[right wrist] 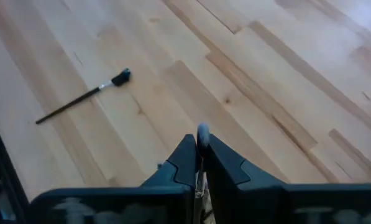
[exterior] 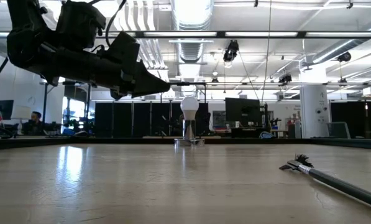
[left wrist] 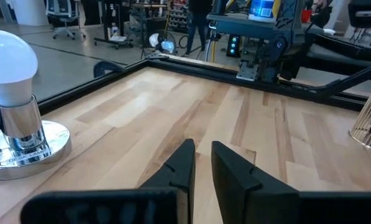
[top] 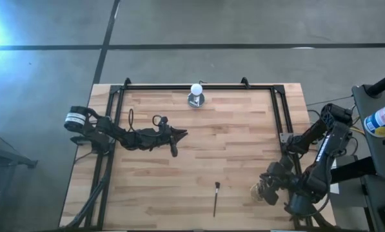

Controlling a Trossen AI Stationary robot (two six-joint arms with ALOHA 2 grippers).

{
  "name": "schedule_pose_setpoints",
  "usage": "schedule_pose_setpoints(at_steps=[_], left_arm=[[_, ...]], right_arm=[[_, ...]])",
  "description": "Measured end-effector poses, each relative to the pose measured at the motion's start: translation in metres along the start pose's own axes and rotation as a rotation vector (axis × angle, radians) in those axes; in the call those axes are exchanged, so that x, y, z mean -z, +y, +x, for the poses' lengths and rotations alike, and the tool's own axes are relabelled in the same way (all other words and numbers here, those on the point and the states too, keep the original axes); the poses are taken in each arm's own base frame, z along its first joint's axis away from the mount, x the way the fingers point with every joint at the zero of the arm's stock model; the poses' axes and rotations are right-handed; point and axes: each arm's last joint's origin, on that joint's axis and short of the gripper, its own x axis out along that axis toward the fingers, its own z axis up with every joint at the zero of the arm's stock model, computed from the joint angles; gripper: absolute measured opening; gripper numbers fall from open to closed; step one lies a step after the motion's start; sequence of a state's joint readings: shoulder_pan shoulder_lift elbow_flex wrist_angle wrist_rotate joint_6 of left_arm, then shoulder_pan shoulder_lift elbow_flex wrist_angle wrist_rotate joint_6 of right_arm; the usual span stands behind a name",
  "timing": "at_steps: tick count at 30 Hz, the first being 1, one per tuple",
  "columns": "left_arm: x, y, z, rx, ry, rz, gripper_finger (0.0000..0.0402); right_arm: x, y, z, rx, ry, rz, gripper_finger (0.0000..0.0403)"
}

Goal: Pick & Place Makeup Supplies
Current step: Put the silver makeup brush into the gold makeup holder

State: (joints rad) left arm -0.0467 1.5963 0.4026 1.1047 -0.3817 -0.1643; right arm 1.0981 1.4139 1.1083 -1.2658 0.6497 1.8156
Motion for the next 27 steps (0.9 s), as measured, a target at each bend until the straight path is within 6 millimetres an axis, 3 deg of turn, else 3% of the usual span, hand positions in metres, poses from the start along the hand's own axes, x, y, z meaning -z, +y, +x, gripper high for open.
schedule_pose_setpoints(at_steps=[8,16,21,27], left_arm=[[0.008,0.004,-0.005,-0.003,0.032,0.014,0.0034],[0.022,0.016,-0.027,0.019,0.026,-0.014,0.0002],[0.024,0.019,-0.039,0.108,-0.005,-0.020,0.0001],[0.026,0.019,-0.044,0.177,0.000,-0.018,0.0000]], right_arm=[[0.003,0.001,-0.002,0.015,0.120,-0.003,0.0090],[-0.022,0.010,-0.025,-0.019,0.116,0.037,0.0149],[-0.051,0.027,-0.017,-0.089,-0.010,0.082,0.0118],[-0.081,0.058,0.028,-0.169,-0.073,0.082,0.0041]])
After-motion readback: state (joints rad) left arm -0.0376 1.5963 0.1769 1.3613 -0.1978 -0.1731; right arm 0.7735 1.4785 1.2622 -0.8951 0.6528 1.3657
